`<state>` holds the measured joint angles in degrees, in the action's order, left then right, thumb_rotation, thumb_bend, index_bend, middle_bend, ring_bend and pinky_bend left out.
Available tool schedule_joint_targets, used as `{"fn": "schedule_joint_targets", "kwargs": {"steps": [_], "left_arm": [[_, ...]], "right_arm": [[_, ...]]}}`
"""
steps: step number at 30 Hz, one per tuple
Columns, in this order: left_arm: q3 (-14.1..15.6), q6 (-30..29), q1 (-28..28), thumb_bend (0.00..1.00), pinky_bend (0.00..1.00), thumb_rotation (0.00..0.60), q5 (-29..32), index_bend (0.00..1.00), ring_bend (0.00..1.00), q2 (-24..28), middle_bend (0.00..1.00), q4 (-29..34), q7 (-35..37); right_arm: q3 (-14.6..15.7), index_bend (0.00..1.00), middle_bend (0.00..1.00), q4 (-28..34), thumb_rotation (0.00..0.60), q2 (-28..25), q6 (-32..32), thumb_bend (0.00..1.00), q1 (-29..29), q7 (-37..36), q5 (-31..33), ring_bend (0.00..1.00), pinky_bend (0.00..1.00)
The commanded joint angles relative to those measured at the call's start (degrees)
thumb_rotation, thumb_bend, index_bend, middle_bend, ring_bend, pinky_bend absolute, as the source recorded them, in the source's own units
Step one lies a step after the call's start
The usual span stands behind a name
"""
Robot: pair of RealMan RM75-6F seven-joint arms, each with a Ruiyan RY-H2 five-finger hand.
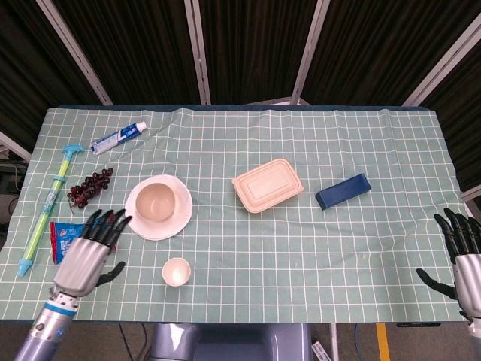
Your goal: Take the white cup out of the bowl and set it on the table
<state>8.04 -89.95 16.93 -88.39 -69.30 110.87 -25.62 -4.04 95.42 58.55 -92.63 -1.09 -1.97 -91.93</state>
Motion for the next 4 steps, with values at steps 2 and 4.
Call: {"fn": "schedule_joint_targets", "kwargs": {"steps": [2, 4], "left_arm": [[-2.83, -12.69, -9.73, 0.19, 0.00, 0.600, 0.04, 0.00, 0.00, -0.66, 0.00, -8.97, 6.57], [-3.36, -13.68, -10.95, 0.19, 0.00, 0.600, 0.56, 0.00, 0.00, -0.29, 0.00, -10.32, 9.04]], "right_arm": [[0.39, 0.00, 0.00, -0.18, 0.600, 0.87, 0.91, 0.04, -0.43, 1.80, -0.29, 0.00, 0.00], [0.46, 0.00, 0.00, -0.18, 0.600, 1.27, 0.96, 0.04, -0.48, 2.63, -0.45, 0.00, 0.00]]}}
